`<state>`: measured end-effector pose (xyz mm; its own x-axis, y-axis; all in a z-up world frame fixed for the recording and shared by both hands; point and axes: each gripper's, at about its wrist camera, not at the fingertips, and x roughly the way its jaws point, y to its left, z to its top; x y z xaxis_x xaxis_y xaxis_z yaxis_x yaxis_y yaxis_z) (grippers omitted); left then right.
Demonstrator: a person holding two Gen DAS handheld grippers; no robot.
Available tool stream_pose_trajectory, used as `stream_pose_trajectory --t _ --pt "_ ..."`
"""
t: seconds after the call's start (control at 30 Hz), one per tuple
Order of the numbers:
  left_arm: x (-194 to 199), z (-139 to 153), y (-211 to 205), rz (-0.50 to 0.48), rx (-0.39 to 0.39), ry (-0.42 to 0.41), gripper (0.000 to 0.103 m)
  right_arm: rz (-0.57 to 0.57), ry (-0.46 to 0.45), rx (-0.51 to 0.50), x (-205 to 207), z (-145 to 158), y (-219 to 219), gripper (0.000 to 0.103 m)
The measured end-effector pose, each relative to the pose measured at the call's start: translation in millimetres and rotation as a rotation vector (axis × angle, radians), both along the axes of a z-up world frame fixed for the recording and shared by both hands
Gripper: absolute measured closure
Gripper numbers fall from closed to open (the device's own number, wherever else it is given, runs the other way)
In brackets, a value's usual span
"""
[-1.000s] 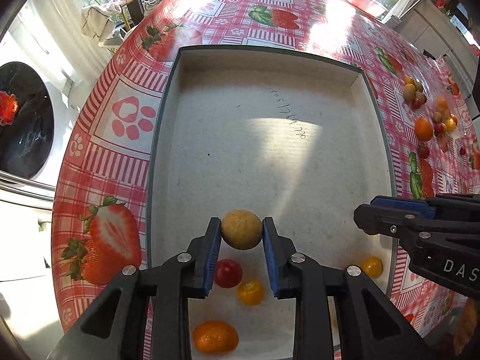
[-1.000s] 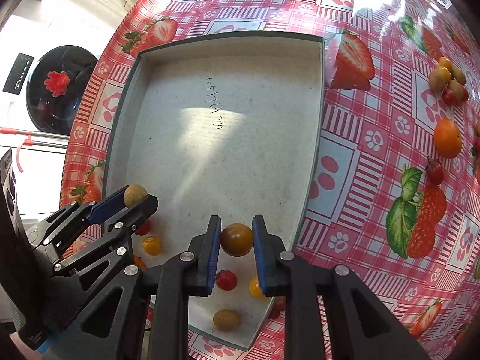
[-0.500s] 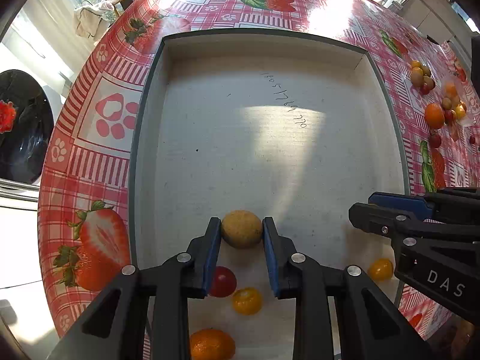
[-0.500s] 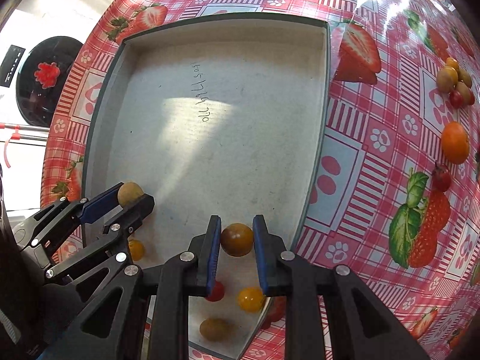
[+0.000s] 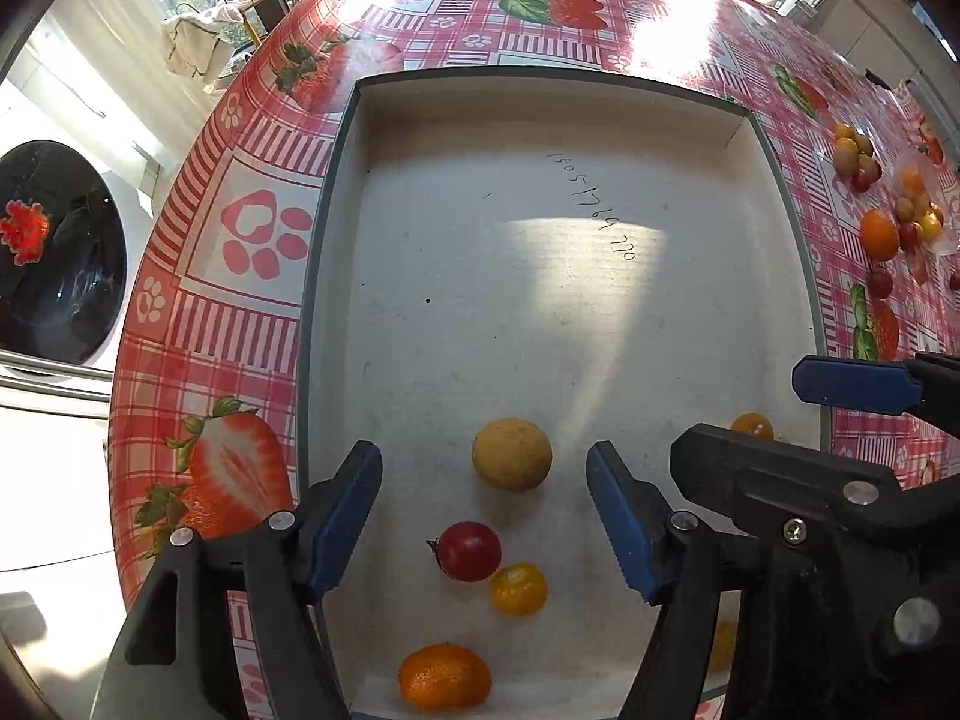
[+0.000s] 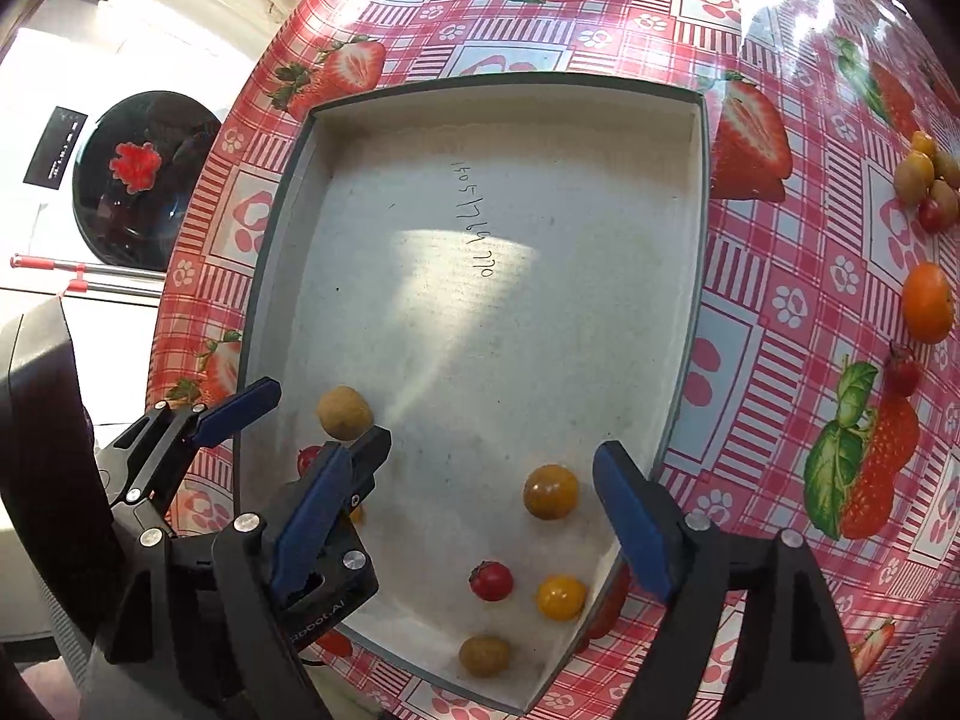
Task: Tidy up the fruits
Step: 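Move both open grippers back toward the red cherry tomatoes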
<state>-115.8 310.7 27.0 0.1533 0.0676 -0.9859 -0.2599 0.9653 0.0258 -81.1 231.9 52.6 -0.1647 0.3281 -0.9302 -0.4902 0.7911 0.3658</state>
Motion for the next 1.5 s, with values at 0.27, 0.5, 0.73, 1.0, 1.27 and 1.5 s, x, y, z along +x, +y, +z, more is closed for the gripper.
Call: stream_pose_trajectory --t 0.27,0.5,0.73,1.0,1.27,1.5 --pt "2 23 -21 -0.033 -0.013 -0.020 0.031 -0.083 -0.045 -0.009 18 21 -49 0.017" --pt "16 40 -69 -0.126 -0.032 -0.058 0.031 -0.248 -0.061 -0.077 45 18 -132 0.017" --pt "38 50 -125 -0.212 -0.094 -0.059 0.031 -0.382 -0.044 -0.139 62 8 -203 0.017" --pt "68 43 -182 -0.221 -0.127 -0.053 0.031 -0.459 -0.039 -0.149 81 3 -252 0.017" --pt "106 17 -206 -0.178 -0.101 -0.066 0.031 -0.560 -0.069 -0.146 119 -6 -277 0.017" --pt "131 -6 -216 -0.164 -0.061 -0.066 0.031 -0.575 -0.121 -0.141 147 -19 -273 0.025"
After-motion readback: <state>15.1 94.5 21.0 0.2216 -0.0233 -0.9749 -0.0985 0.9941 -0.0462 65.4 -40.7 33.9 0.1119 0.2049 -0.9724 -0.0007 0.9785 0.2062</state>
